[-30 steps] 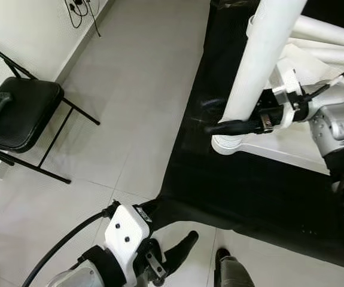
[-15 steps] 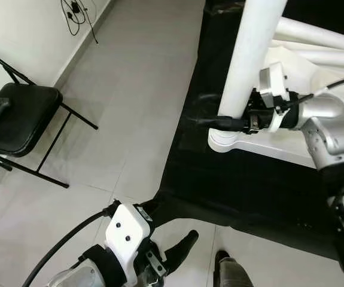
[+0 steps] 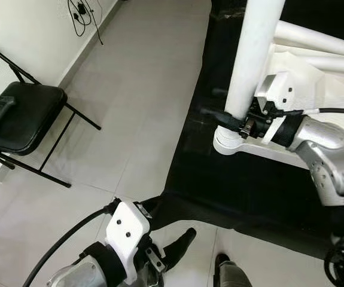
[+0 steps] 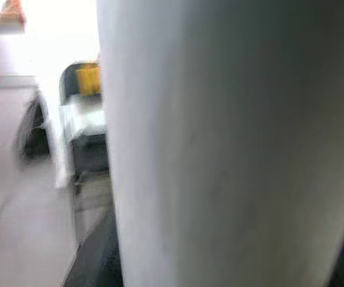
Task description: Building children table
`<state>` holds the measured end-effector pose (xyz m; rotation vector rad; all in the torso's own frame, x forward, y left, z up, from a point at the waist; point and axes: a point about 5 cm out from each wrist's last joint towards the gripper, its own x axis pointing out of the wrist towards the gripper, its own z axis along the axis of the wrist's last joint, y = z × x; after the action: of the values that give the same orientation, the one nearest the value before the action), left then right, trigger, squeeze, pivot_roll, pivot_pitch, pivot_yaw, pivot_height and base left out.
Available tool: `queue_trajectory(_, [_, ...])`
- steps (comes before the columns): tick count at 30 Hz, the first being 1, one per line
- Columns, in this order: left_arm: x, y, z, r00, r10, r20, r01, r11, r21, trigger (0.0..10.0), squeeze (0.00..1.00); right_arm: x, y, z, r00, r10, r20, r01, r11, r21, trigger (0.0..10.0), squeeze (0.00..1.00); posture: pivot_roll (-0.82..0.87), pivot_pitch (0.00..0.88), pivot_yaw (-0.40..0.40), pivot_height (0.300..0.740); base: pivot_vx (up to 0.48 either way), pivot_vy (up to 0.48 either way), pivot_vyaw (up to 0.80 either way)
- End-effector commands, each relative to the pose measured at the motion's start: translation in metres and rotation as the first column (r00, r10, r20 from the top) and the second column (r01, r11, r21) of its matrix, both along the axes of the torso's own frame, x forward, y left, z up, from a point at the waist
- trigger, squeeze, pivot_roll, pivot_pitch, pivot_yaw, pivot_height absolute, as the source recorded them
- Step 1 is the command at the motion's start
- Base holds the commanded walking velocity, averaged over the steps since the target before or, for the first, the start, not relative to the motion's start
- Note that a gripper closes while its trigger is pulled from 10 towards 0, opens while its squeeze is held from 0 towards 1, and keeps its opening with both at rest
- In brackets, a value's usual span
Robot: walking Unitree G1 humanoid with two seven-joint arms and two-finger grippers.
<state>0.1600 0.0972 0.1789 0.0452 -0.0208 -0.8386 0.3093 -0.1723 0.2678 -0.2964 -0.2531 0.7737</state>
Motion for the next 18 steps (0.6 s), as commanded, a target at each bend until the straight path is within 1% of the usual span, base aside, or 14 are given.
queue_trajectory(1, [-0.001,0.001,-0.006,0.999,-0.003,-0.034,0.003,1.0,-0.005,10.0,0.0,0.005,-0.013,-0.042,0.97,-0.129,-0.206,0.118,0.991,-0.069,10.0,0.0,-0.03,0.355,0.084,0.74,0.0,0.0,0.0])
queue_trajectory(2, [0.001,0.001,-0.006,0.999,0.0,-0.033,0.0,1.0,-0.004,10.0,0.0,0.0,-0.012,-0.048,0.952,-0.221,-0.212,0.217,0.975,-0.042,10.0,0.0,-0.03,0.346,0.081,0.74,0.0,0.0,0.0])
queue_trajectory(3, [0.001,0.001,-0.006,0.999,0.0,-0.033,0.0,1.0,-0.004,10.0,0.0,0.0,-0.012,-0.048,0.952,-0.221,-0.212,0.217,0.975,-0.042,10.0,0.0,-0.03,0.346,0.081,0.74,0.0,0.0,0.0])
queue_trajectory(4, [0.002,0.002,-0.007,0.999,0.004,-0.031,-0.004,1.0,-0.003,10.0,0.0,-0.007,-0.01,-0.053,0.927,-0.304,-0.22,0.312,0.95,0.0,10.0,0.0,-0.03,0.34,0.082,0.74,0.0,0.0,0.0])
queue_trajectory(5, [0.002,0.002,-0.007,0.999,0.004,-0.031,-0.004,1.0,-0.003,10.0,0.0,-0.007,-0.01,-0.053,0.927,-0.304,-0.22,0.312,0.95,0.0,10.0,0.0,-0.03,0.34,0.082,0.74,0.0,0.0,0.0])
queue_trajectory(6, [0.004,0.004,-0.007,1.0,0.011,-0.029,-0.011,1.0,0.0,10.0,0.0,-0.015,-0.006,-0.06,0.907,-0.364,-0.211,0.377,0.926,0.023,10.0,0.0,-0.03,0.33,0.087,0.74,0.0,0.0,0.0])
queue_trajectory(7, [0.004,0.004,-0.007,1.0,0.011,-0.029,-0.011,1.0,0.0,10.0,0.0,-0.015,-0.006,-0.06,0.907,-0.364,-0.211,0.377,0.926,0.023,10.0,0.0,-0.03,0.33,0.087,0.74,0.0,0.0,0.0])
queue_trajectory(8, [0.006,0.006,-0.007,1.0,0.024,-0.02,-0.024,1.0,0.007,10.0,0.0,-0.025,-0.001,-0.071,0.883,-0.419,-0.213,0.434,0.9,0.029,10.0,0.0,-0.03,0.323,0.088,0.74,0.0,0.0,0.0])
queue_trajectory(9, [0.006,0.006,-0.007,1.0,0.024,-0.02,-0.024,1.0,0.007,10.0,0.0,-0.025,-0.001,-0.071,0.883,-0.419,-0.213,0.434,0.9,0.029,10.0,0.0,-0.03,0.323,0.088,0.74,0.0,0.0,0.0])
queue_trajectory(11, [0.015,0.013,-0.003,0.997,0.074,0.032,-0.075,0.997,0.031,10.0,0.0,-0.043,0.017,-0.089,0.849,-0.482,-0.218,0.503,0.863,0.053,10.0,0.0,-0.02,0.3,0.093,0.74,0.0,0.0,0.0])
queue_trajectory(12, [0.015,0.013,-0.003,0.997,0.074,0.032,-0.075,0.997,0.031,10.0,0.0,-0.043,0.017,-0.089,0.849,-0.482,-0.218,0.503,0.863,0.053,10.0,0.0,-0.02,0.3,0.093,0.74,0.0,0.0,0.0])
queue_trajectory(14, [0.025,0.021,0.005,0.988,0.119,0.095,-0.125,0.991,0.053,10.0,0.0,-0.045,0.028,-0.091,0.851,-0.49,-0.19,0.507,0.861,0.049,10.0,0.0,-0.01,0.285,0.091,0.74,0.0,0.0,0.0])
queue_trajectory(15, [0.025,0.021,0.005,0.988,0.119,0.095,-0.125,0.991,0.053,10.0,0.0,-0.045,0.028,-0.091,0.851,-0.49,-0.19,0.507,0.861,0.049,10.0,0.0,-0.01,0.285,0.091,0.74,0.0,0.0,0.0])
queue_trajectory(18, [0.037,0.029,0.018,0.977,0.158,0.143,-0.165,0.986,0.038,10.0,0.0,-0.042,0.032,-0.09,0.851,-0.494,-0.179,0.509,0.859,0.051,10.0,0.0,-0.01,0.264,0.088,0.74,0.0,0.0,0.0])
